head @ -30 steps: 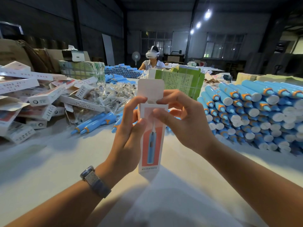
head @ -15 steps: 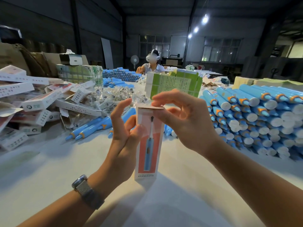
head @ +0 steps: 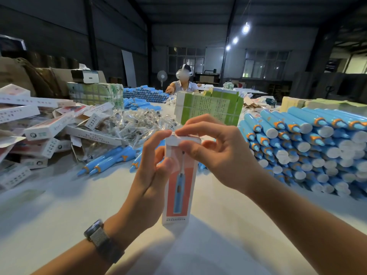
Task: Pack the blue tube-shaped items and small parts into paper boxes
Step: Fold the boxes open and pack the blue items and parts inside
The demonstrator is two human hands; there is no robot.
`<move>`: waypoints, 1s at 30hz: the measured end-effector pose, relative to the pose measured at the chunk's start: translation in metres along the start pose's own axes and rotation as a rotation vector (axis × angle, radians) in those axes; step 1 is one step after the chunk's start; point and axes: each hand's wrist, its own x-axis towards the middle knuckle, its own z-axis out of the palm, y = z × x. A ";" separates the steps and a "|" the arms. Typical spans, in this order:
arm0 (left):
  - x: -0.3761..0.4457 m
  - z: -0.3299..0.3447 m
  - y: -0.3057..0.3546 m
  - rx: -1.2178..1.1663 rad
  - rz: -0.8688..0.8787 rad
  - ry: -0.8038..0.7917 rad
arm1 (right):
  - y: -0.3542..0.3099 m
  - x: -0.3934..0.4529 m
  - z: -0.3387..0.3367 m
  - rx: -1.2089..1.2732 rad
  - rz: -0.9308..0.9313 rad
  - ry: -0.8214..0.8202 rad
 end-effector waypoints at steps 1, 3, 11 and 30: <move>0.000 0.000 0.000 0.002 0.000 -0.004 | 0.000 0.000 0.000 -0.017 -0.013 0.000; 0.000 0.000 0.000 0.007 -0.004 -0.011 | -0.001 0.000 -0.001 -0.090 -0.067 0.012; -0.001 0.000 0.000 0.046 0.015 -0.019 | -0.004 0.000 -0.001 -0.367 -0.308 0.088; -0.002 -0.004 -0.003 0.131 0.054 -0.052 | -0.013 0.002 -0.006 -0.327 -0.213 0.039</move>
